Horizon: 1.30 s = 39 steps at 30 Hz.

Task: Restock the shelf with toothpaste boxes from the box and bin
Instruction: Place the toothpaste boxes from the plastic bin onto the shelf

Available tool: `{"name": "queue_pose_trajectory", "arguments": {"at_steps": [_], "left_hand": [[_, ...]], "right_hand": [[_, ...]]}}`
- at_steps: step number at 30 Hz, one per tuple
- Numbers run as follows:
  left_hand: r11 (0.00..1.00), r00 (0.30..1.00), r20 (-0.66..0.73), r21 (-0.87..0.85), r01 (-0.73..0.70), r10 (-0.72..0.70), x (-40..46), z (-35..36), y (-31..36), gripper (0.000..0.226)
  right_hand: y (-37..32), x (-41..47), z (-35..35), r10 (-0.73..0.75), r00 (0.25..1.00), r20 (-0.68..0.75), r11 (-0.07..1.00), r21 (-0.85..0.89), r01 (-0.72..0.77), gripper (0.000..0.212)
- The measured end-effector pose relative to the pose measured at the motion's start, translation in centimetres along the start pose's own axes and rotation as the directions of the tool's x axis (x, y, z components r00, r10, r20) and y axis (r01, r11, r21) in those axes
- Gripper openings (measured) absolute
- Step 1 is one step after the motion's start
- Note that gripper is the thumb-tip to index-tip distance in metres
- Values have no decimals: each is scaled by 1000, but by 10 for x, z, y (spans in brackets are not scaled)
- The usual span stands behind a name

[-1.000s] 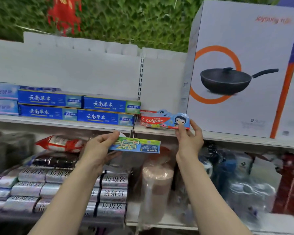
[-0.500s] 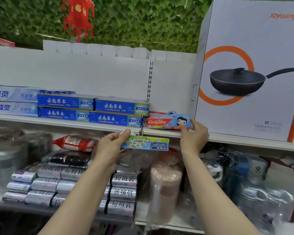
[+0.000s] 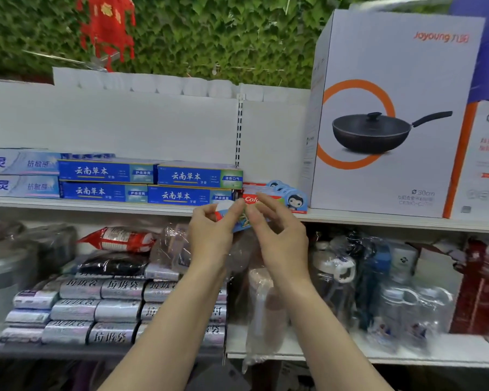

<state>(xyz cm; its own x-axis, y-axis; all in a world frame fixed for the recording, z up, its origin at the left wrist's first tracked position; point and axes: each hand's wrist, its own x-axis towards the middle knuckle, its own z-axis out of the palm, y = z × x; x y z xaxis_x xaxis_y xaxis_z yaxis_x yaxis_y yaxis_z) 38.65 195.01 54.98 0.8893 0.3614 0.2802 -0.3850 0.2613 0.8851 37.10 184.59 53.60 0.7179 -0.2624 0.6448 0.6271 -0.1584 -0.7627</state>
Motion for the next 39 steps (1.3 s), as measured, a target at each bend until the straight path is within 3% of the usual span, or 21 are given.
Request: {"name": "queue_pose_trajectory", "arguments": {"at_steps": [5, 7, 11, 15, 20, 25, 27, 32, 36, 39], "left_hand": [[985, 986, 153, -171, -38, 64, -27, 17, 14, 62], [981, 980, 191, -190, -24, 61, -29, 20, 15, 64], [989, 962, 262, -145, -44, 81, -30, 23, 10, 65], [988, 955, 267, 45, -150, 133, -19, 22, -14, 74], [893, 917, 330, 308, -329, 224, -8, 32, -35, 81], [792, 919, 320, 488, -367, 229, 17, 45, -56, 121], [758, 923, 306, 537, -371, 235, 25, 48, -62, 117], [717, 944, 239, 615, -328, 226, 35, 58, -71, 79], [597, 931, 288, 714, -366, 226, 44, 61, -80, 88], [563, 932, 290, 743, -363, 218, 42, 68, -77, 81]], "right_hand": [[-15, -5, -3, 88, 996, 19, 975, 205, -90, 58], [-17, -6, -10, 119, 992, -50, 965, 243, -104, 62], [-17, 7, -31, 184, 972, -143, 918, 380, -118, 23], [-9, 38, -54, 303, 929, -213, 846, 508, -159, 26], [24, 68, -59, 367, 892, -264, 822, 542, -177, 38], [64, 88, -50, 342, 908, -243, 892, 389, -231, 37], [74, 93, -48, 316, 909, -271, 933, 262, -246, 38], [91, 102, -49, 172, 933, -318, 968, -122, -220, 48], [96, 106, -51, 139, 930, -341, 945, -235, -227, 54], [99, 110, -51, 133, 922, -363, 927, -283, -245, 54]]}}
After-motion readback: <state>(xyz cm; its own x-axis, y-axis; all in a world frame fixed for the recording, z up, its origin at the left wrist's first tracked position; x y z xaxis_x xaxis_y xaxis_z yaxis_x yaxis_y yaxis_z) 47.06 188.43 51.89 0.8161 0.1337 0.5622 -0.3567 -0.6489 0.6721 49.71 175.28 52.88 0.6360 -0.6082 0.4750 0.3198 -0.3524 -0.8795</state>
